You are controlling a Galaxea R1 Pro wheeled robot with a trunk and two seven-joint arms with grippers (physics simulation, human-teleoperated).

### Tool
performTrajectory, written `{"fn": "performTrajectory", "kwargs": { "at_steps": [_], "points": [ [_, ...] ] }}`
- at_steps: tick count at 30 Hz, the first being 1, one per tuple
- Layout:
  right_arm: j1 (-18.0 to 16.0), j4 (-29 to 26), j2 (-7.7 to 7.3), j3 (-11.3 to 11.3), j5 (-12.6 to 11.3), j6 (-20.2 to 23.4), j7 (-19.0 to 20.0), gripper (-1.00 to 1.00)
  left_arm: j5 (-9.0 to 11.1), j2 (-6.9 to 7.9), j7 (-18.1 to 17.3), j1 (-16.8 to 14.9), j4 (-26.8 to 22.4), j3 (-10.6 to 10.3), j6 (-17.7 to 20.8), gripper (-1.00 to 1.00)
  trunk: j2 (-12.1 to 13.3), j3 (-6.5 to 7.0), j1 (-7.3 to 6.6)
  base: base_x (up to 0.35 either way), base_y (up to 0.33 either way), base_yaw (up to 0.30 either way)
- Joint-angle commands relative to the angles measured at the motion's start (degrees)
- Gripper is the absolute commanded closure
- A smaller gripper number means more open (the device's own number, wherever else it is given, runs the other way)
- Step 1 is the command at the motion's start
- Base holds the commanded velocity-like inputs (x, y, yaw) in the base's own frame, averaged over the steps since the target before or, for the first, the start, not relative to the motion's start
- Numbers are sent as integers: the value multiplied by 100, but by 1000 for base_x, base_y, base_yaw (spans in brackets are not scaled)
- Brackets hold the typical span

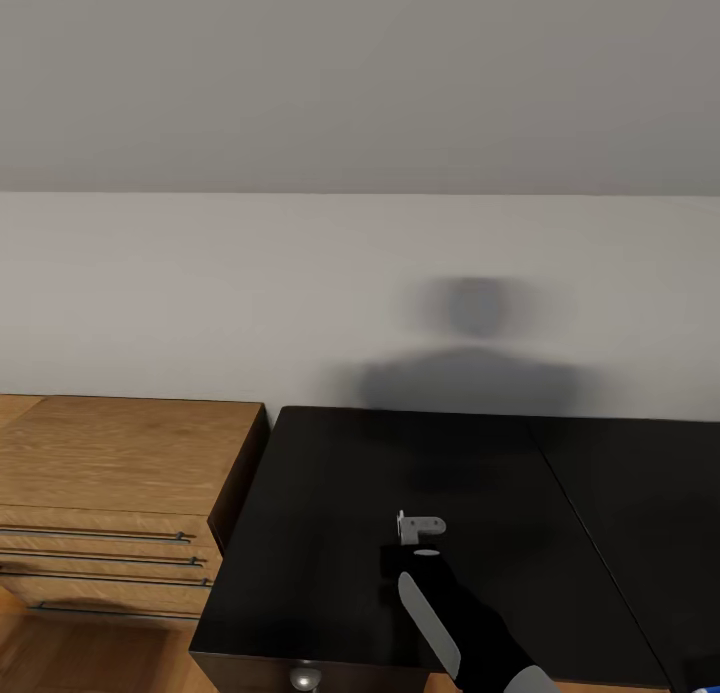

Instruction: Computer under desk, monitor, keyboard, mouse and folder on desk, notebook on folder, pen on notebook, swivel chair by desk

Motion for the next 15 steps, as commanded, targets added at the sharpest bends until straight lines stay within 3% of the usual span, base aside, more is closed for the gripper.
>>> {"fn": "performTrajectory", "kwargs": {
  "at_steps": [1, 15],
  "points": [
    [-2, 117, -3, 15, -181, 38, -59, 100, -62, -2, 53, -2, 0, 13, -11, -100, -3, -7, 1, 0, 0, 0],
    [-2, 104, -5, 6, -181, 85, -55, 100, -63, -2, 53, -5, 0, 13, -11, -100, -3, -7, 1, 0, 0, 0]
  ]
}}
